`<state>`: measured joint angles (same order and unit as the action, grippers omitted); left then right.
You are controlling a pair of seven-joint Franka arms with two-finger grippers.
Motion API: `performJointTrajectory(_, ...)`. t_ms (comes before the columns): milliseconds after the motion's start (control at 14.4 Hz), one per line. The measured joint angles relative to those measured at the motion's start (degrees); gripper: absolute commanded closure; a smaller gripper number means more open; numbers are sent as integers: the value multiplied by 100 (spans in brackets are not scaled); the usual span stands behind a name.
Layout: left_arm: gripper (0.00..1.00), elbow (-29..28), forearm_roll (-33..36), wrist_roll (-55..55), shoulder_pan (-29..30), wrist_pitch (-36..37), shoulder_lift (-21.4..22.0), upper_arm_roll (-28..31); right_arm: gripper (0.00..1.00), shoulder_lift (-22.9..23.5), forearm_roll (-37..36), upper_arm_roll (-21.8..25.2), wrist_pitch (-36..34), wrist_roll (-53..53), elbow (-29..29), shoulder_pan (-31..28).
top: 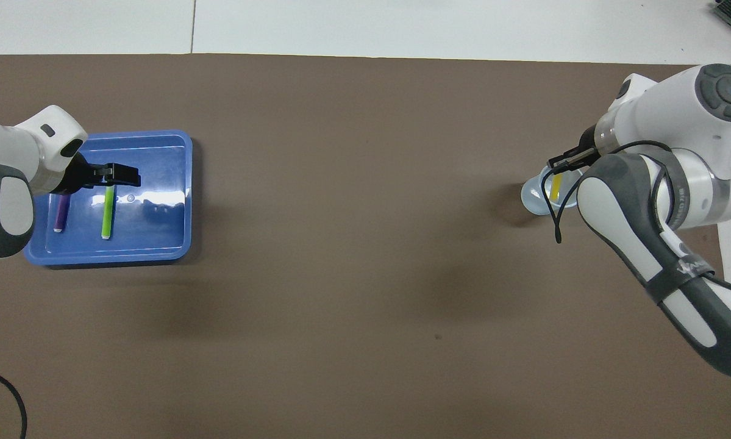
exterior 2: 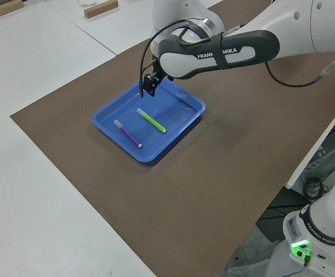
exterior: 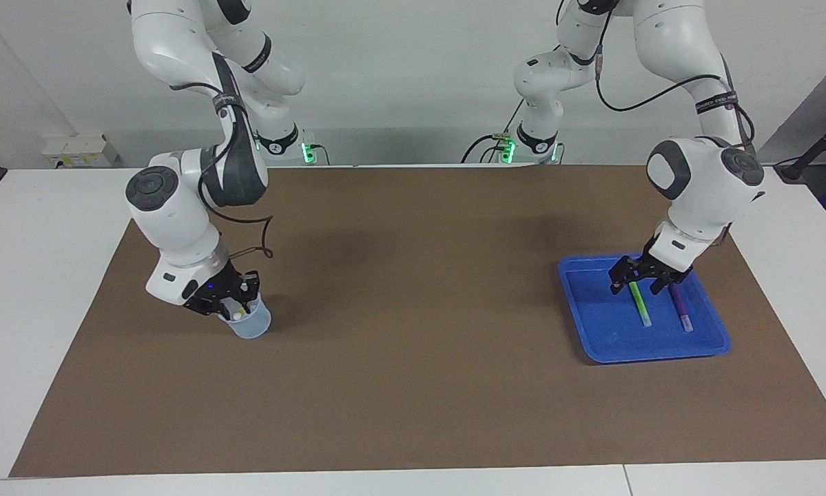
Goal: Right arm passes pens to left for tray arrangement
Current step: 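Lift the yellow pen out of the cup with the right gripper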
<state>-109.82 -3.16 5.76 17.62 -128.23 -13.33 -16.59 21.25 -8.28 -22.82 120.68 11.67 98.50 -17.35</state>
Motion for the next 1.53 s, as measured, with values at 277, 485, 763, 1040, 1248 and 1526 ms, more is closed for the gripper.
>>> performJointTrajectory(277,0,0,0,0,-63,-2,0,-15,61,23,-32,-1,0,-1,-31,21)
performJointTrajectory(485,0,-8,-1,-13,-89,-2,0,-16,64,23,-111,-1,0,-3,-48,22)
performJointTrajectory(763,0,-8,-2,-22,-116,-2,0,-22,69,23,-131,4,0,-3,-56,22)
performJointTrajectory(1040,0,-8,-2,-27,-117,-2,0,-17,81,26,-139,5,0,-4,-59,22)
performJointTrajectory(1248,0,-10,-2,-27,-118,1,0,-16,87,27,-140,5,0,-5,-61,22)
performJointTrajectory(1526,0,-11,-2,-27,-137,7,0,-16,100,27,-141,5,1,-5,-62,22)
